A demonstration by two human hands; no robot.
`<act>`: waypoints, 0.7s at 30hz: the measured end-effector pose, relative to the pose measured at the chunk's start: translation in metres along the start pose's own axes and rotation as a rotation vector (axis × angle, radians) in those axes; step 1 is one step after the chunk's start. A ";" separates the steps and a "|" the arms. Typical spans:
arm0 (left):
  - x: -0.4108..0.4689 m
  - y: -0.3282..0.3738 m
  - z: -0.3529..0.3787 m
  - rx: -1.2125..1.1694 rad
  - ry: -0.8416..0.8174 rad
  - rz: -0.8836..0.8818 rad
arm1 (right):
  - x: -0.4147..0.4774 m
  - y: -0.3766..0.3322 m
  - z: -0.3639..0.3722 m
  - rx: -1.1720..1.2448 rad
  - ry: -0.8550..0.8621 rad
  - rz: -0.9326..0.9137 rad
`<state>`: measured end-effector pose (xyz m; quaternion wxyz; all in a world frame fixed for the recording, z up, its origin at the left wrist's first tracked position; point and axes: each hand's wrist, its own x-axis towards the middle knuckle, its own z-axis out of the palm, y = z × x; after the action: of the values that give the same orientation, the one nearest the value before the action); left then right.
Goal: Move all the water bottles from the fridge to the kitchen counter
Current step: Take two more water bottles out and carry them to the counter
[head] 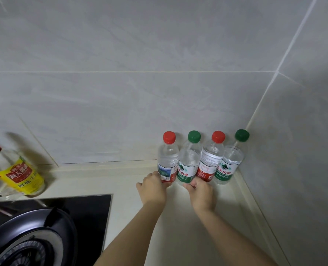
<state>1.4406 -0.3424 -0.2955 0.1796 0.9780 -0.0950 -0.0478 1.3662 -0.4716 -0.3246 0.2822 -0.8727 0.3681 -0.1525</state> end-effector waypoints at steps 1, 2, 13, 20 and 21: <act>0.000 0.000 0.000 0.002 0.004 -0.005 | 0.000 0.000 0.001 -0.004 0.008 -0.006; 0.000 0.000 0.000 0.001 0.006 -0.004 | -0.001 0.001 0.002 -0.011 0.013 -0.016; -0.063 -0.025 0.001 0.136 -0.083 0.234 | -0.056 0.036 -0.022 -0.199 0.005 -0.307; -0.131 -0.053 -0.018 0.201 -0.122 0.382 | -0.136 0.042 -0.055 -0.333 0.014 -0.335; -0.140 -0.054 -0.025 0.205 -0.109 0.395 | -0.147 0.039 -0.062 -0.324 -0.003 -0.325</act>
<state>1.3155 -0.2558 -0.2838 0.0797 0.9495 -0.2985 -0.0547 1.2145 -0.4106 -0.3078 0.1104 -0.9546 0.2422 -0.1337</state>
